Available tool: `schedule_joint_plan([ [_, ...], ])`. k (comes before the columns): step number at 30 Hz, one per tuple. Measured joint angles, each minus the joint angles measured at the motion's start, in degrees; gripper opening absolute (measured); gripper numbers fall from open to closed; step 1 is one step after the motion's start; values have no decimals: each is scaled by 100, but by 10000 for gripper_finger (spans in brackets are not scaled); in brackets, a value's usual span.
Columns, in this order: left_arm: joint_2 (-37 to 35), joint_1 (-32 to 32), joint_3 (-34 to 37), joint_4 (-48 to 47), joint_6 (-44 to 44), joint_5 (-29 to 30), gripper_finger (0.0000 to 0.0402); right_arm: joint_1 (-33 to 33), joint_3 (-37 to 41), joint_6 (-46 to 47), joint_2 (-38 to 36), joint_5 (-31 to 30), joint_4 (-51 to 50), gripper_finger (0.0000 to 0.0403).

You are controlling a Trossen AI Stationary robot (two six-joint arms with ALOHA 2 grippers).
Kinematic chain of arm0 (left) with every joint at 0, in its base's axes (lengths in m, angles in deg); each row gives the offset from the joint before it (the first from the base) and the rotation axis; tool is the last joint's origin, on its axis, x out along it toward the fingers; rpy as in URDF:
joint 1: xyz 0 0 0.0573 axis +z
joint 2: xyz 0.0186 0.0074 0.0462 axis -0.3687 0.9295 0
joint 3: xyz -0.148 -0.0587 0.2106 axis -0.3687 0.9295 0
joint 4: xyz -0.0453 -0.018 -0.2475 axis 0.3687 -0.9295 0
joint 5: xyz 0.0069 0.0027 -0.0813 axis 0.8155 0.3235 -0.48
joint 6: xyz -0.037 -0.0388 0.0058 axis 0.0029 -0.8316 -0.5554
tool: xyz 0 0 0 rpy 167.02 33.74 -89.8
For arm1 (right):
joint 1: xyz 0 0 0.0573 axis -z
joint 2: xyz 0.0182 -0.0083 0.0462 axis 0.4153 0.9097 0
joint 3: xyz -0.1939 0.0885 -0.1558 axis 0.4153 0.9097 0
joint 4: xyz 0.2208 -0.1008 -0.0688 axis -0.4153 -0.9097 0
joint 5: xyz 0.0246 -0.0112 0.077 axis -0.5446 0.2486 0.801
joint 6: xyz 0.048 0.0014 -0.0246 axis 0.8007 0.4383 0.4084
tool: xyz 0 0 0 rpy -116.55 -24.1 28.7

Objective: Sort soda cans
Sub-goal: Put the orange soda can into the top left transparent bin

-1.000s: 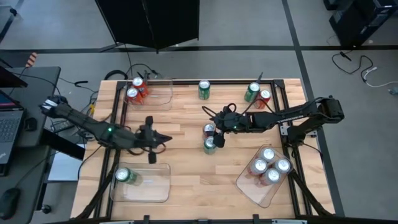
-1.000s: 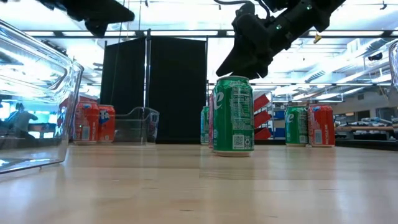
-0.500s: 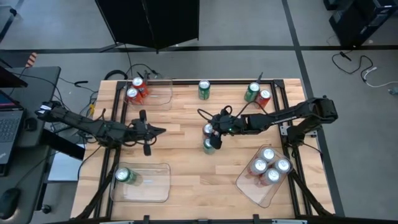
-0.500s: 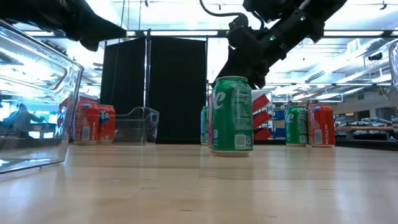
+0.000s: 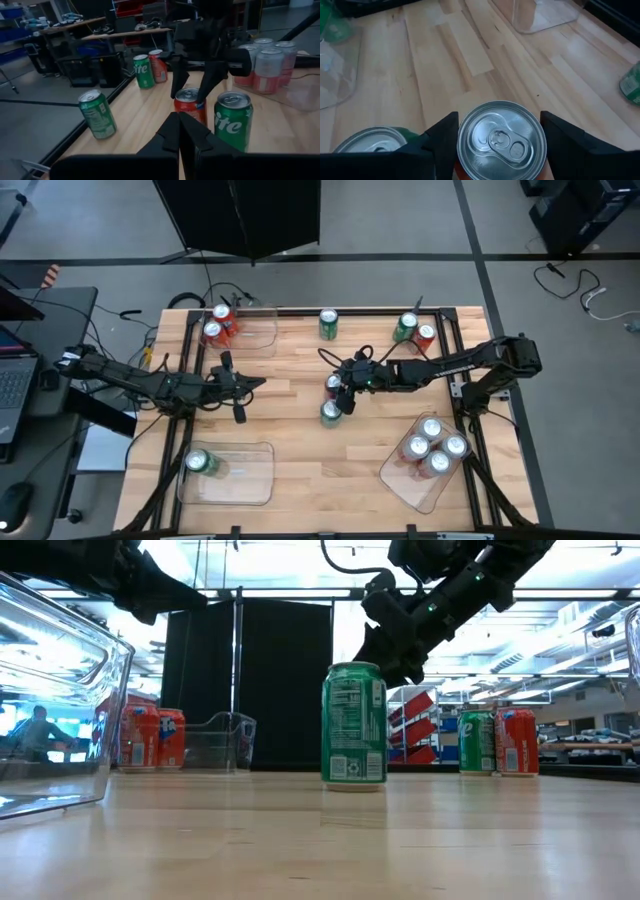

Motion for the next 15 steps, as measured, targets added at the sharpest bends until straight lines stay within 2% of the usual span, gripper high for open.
schedule_joint_plan([
  [7, 0, 0, 1, 17, 13, 0, 1, 97, -222, -49, 42, 67, -114, 232],
  [15, 0, 0, -1, 7, -4, 77, 1, 263, -987, -447, 89, 116, -328, 232],
])
